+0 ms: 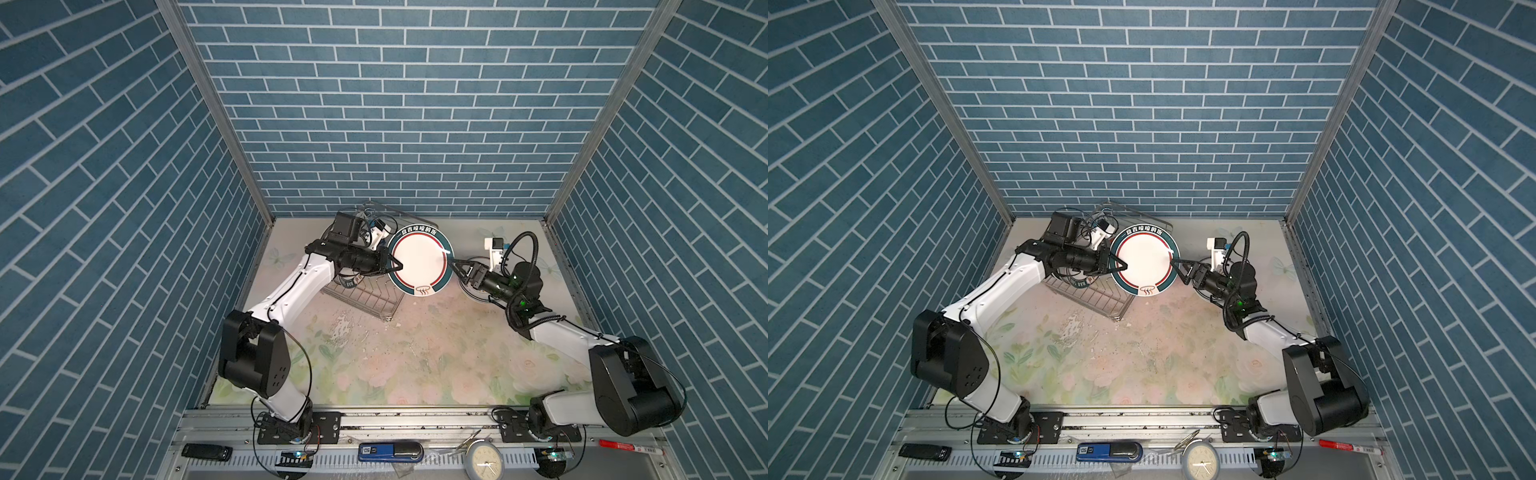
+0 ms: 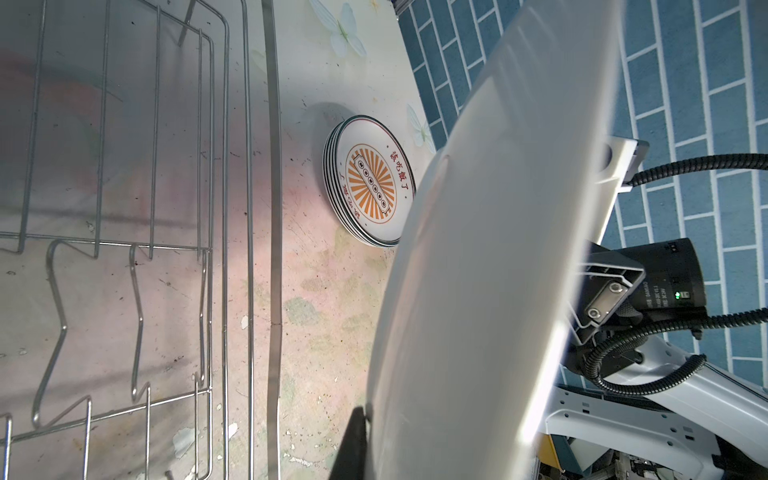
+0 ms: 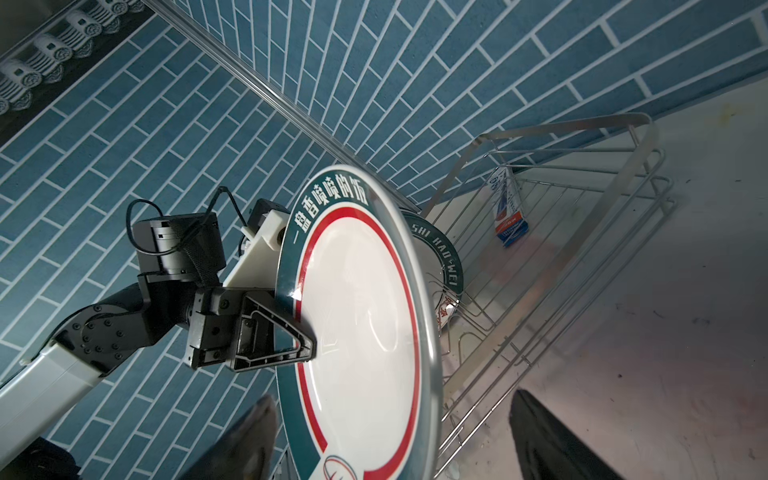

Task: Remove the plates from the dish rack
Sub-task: 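Close the right gripper on the plate's rim and open the left gripper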

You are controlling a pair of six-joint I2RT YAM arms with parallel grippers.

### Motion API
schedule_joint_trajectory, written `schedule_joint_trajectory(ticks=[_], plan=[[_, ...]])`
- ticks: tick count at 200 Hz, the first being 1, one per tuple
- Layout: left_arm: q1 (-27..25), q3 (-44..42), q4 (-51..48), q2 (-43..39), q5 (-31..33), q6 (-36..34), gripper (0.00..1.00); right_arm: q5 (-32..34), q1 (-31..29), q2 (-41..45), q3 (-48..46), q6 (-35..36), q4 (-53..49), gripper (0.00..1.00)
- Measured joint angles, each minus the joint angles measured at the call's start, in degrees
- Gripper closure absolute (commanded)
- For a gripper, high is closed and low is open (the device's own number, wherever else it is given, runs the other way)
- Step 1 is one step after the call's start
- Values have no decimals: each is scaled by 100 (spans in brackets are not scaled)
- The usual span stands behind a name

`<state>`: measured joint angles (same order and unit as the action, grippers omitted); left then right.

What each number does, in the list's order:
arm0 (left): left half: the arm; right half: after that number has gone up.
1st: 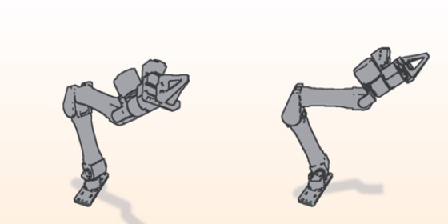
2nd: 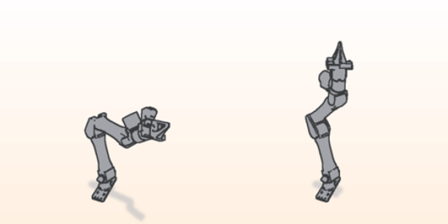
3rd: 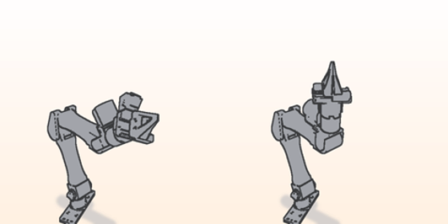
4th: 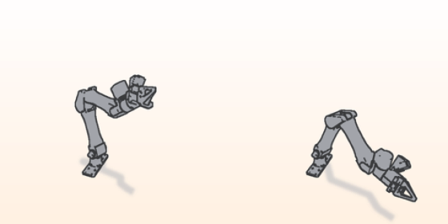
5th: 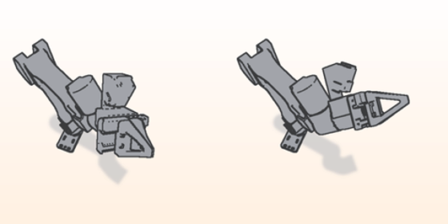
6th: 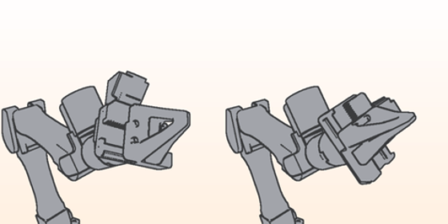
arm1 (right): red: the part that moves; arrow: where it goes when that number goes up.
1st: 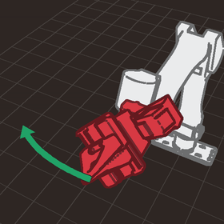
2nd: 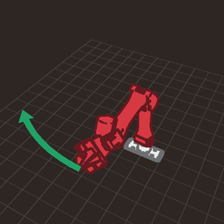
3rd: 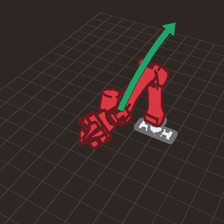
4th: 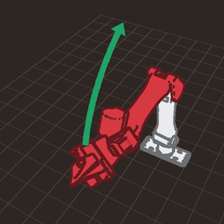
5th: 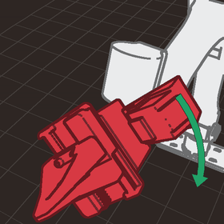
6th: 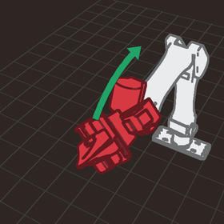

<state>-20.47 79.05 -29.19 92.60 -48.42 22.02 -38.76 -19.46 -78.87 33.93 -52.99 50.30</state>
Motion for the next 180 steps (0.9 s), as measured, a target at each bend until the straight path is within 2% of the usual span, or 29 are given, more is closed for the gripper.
schedule_joint_trajectory(ticks=[32,60,75,87,108,166,180], plan=[[-114,0,39,17,-107,68,100,-105,-4,-210,0,-151,354,23],[-201,0,85,85,-205,140,100,-177,-11,-374,0,-269,435,34],[-214,0,85,107,-208,151,100,-208,-13,-374,0,-284,485,43],[-219,0,85,118,-208,155,100,-232,-15,-374,0,-304,522,54],[-223,0,94,168,-232,157,100,-258,-26,-407,0,-389,605,64],[-245,11,105,260,-243,157,100,-402,-76,-837,0,-667,953,74],[-245,11,107,260,-254,155,100,-413,-87,-848,2,-680,970,79]])
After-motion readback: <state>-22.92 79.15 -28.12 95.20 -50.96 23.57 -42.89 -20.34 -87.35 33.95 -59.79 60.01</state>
